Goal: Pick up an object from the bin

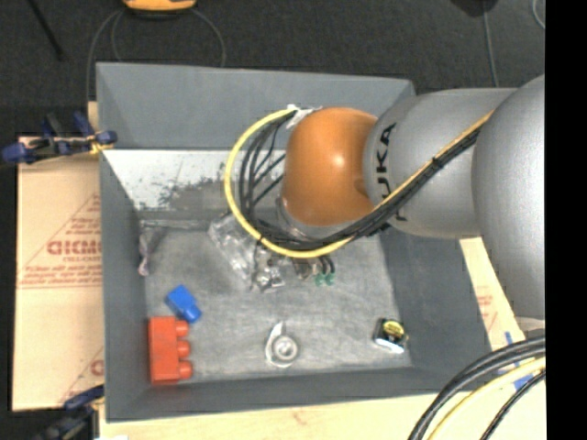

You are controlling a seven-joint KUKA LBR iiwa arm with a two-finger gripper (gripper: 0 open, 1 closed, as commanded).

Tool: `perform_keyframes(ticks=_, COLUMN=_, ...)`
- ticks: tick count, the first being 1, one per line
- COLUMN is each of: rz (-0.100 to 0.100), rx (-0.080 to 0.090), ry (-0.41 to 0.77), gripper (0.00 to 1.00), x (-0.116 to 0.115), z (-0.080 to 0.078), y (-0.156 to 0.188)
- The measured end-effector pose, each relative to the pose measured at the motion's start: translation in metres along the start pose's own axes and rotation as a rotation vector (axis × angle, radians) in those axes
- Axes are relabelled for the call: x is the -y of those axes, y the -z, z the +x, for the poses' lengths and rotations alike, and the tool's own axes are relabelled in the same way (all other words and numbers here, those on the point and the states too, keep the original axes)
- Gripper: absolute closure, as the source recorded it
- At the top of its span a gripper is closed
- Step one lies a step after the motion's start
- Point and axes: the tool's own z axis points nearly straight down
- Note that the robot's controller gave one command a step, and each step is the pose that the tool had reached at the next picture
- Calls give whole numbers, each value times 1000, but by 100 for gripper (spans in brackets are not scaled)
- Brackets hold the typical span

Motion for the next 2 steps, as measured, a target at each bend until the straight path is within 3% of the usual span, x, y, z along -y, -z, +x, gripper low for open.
perform_keyframes(ticks=1, rz=0, rx=3, ry=-2, gripper=0, x=0, z=-1, y=1)
perform_keyframes(ticks=2, rz=-3, rx=6, ry=-160, gripper=0, x=40, z=8, y=-28)
